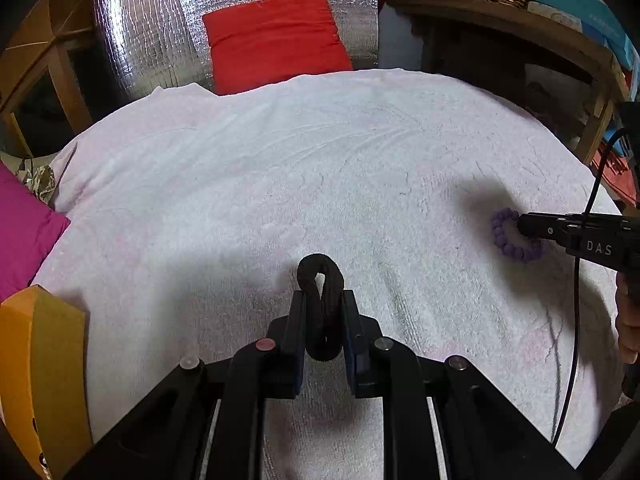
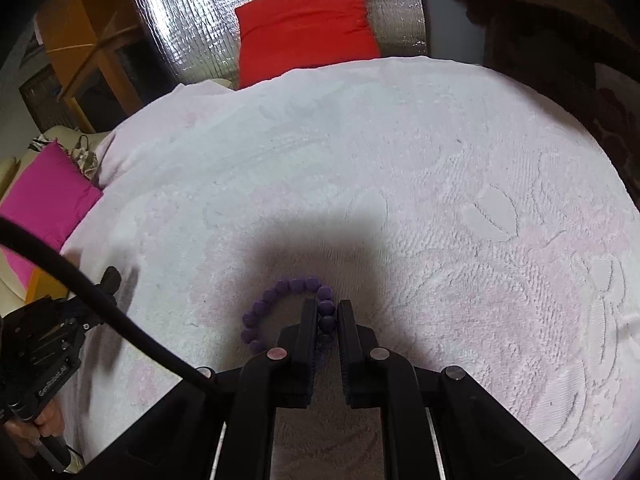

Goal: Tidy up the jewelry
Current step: 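Lift the rubber ring with the left tool while the right tool holds the purple bracelet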

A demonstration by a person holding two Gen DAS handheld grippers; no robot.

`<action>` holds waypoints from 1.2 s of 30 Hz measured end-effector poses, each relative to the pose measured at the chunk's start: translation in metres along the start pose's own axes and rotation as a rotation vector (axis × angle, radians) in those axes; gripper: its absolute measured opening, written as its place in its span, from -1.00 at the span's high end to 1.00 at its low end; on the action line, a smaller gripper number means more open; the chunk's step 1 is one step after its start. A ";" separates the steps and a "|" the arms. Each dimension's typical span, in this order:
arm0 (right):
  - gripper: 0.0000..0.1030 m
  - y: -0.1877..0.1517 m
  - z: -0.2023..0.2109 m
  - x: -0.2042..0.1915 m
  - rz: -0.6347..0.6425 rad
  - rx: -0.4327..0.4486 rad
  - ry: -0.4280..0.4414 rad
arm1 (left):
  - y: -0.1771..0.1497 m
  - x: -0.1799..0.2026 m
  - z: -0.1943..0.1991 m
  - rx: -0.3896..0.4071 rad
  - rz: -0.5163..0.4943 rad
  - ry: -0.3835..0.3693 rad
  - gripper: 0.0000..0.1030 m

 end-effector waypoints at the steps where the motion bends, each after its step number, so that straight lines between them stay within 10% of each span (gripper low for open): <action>1: 0.78 0.000 -0.001 -0.001 0.001 0.000 -0.004 | 0.000 0.001 0.000 0.000 0.000 0.001 0.67; 36: 0.79 0.006 0.046 -0.061 0.109 0.177 0.077 | -0.002 -0.007 0.024 0.042 -0.002 0.058 0.66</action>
Point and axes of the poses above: each gripper's, at about its wrist camera, not at the fingertips, and z roughly against the way its jaws point, x to its right, y to its top, the point moved 6 cm from there along -z, roughly the way its jaws point, and after that the axes turned 5 degrees about -y, right-handed, at the moved point
